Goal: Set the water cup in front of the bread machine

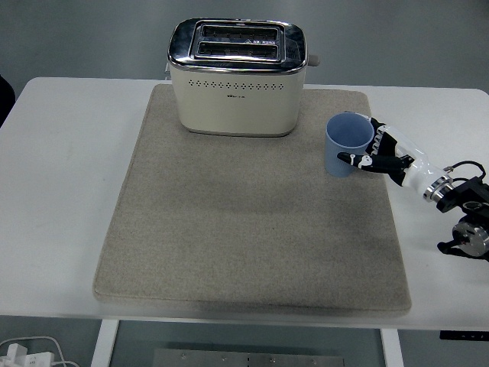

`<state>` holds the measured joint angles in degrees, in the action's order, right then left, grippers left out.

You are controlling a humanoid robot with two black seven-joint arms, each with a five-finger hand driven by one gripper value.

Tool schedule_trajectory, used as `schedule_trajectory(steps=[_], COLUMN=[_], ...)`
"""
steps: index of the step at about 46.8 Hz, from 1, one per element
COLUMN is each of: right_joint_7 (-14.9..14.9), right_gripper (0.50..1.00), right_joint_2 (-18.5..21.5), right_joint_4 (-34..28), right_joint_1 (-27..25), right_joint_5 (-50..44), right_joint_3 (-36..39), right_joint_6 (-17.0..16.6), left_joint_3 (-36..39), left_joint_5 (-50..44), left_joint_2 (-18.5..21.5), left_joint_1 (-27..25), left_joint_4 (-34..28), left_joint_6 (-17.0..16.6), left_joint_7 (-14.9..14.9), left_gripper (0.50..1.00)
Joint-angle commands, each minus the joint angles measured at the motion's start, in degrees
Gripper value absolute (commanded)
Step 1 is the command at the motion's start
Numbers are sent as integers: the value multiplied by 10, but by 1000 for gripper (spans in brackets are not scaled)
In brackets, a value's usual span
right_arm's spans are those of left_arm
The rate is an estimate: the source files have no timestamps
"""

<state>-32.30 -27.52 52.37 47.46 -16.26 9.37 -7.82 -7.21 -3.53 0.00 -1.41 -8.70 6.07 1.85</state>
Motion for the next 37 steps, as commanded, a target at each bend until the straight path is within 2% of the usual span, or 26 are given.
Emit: schedule_trajectory(steps=[1,17,37], right_joint_7=[0,0,0], right_gripper=[928,928,926], right_joint_2=[0,17,31], right_joint_4=[-1,-1,-2], right_joint_1=[-1,-3,-5], right_joint_5=[0,0,0], right_joint_3=[0,0,5], right_joint_6=[0,27,32], left_joint_3=[0,0,0], left_joint_5=[0,0,0], left_joint_2=[0,0,0], left_joint_1=[0,0,0], left_joint_4=[0,0,0], left_joint_6=[0,0,0], left_joint_7=[0,0,0], left_gripper=[1000,1000,1000])
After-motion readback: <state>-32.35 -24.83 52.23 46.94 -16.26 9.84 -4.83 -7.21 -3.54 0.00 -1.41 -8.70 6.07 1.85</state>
